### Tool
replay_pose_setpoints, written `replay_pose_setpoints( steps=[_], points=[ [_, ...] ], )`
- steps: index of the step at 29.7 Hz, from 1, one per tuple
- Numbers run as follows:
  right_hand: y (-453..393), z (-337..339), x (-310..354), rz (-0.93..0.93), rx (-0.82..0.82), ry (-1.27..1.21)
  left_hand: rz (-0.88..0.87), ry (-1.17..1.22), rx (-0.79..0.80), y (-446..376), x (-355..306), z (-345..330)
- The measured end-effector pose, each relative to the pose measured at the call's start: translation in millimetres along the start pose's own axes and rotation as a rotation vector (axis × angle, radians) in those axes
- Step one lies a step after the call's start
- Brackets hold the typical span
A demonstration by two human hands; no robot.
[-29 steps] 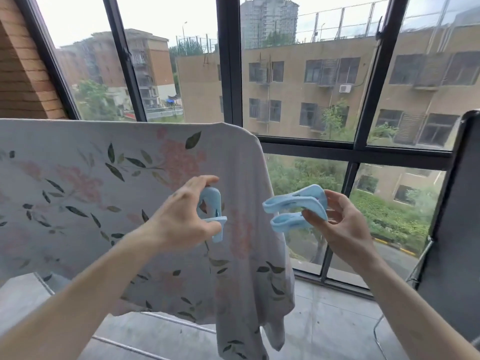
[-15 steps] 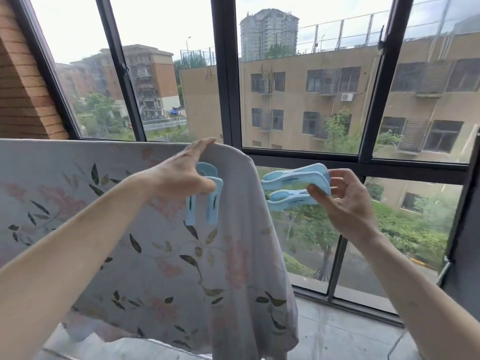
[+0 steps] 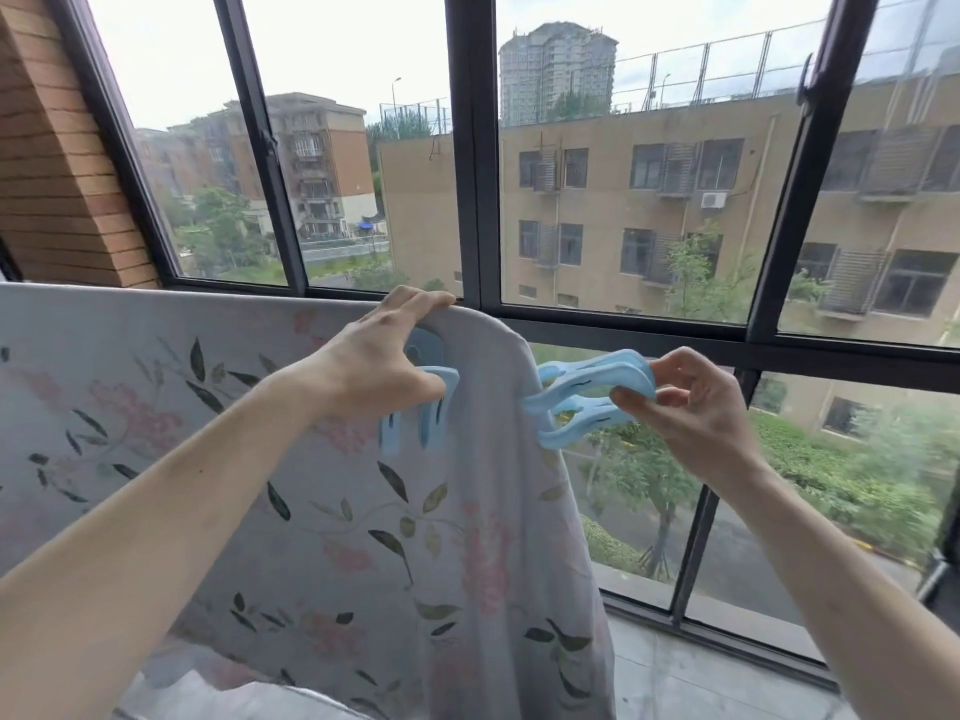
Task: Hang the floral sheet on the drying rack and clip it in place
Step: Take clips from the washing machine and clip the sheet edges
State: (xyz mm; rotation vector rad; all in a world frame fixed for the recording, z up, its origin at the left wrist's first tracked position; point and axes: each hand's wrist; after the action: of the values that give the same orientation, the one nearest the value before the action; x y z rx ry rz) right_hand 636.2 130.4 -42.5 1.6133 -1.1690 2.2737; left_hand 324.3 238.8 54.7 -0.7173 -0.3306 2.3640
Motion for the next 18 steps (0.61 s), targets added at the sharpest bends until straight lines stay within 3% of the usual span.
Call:
replay_pose_setpoints(
  steps=[18],
  points=[
    [-6, -18, -4, -0.025, 0.082, -0.044, 0.043, 0.058, -0.027, -1, 3, -5]
  ],
)
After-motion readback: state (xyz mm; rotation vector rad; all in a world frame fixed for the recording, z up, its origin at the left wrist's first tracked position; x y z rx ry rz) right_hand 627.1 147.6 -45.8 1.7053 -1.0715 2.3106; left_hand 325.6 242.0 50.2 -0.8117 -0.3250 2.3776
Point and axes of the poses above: each hand's wrist, its own y-axis away from the middle knuckle, its own z-axis out of the back of the hand, x = y × z, and after that the axes turned 9 degrees about -x, right-handed
